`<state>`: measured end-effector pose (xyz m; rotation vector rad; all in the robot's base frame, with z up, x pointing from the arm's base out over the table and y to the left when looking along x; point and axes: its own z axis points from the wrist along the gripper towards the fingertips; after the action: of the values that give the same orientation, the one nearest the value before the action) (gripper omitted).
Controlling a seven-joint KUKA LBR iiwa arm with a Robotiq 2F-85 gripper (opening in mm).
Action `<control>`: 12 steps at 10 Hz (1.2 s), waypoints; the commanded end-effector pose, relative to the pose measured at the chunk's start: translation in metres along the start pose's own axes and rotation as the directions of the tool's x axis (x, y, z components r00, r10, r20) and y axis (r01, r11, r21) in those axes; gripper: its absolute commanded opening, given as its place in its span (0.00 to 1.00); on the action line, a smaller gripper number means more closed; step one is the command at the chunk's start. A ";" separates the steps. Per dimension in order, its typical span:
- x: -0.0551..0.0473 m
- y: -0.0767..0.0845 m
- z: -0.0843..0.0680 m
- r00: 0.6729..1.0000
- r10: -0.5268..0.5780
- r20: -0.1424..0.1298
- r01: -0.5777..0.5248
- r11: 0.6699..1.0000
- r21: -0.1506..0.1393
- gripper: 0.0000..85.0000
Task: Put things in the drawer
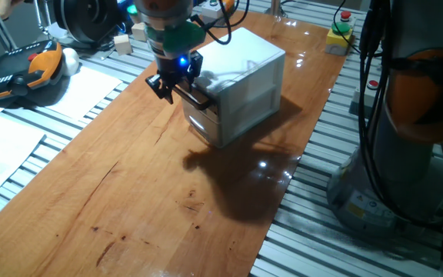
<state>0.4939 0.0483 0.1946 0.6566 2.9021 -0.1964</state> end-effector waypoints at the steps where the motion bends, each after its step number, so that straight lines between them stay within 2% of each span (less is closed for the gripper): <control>1: -0.001 0.005 -0.007 1.000 -0.001 -0.006 0.001 1.000 0.009 0.60; 2: -0.004 0.012 -0.016 1.000 -0.005 -0.017 0.006 1.000 0.016 0.60; 3: -0.007 0.018 -0.025 1.000 -0.008 -0.027 0.009 1.000 0.021 0.40; 4: -0.008 0.025 -0.033 0.999 -0.014 -0.037 0.015 1.000 0.025 0.40; 6: -0.005 0.040 -0.044 0.997 -0.014 -0.070 0.014 1.000 -0.001 0.00; 8: -0.001 0.049 -0.046 0.996 -0.014 -0.088 0.008 0.998 -0.062 0.00; 10: 0.002 0.056 -0.054 0.996 -0.047 -0.077 0.041 0.996 -0.079 0.00; 12: 0.001 0.058 -0.059 0.994 -0.072 -0.083 0.064 0.993 -0.102 0.00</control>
<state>0.5102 0.1104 0.2481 0.5618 2.9994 -0.0348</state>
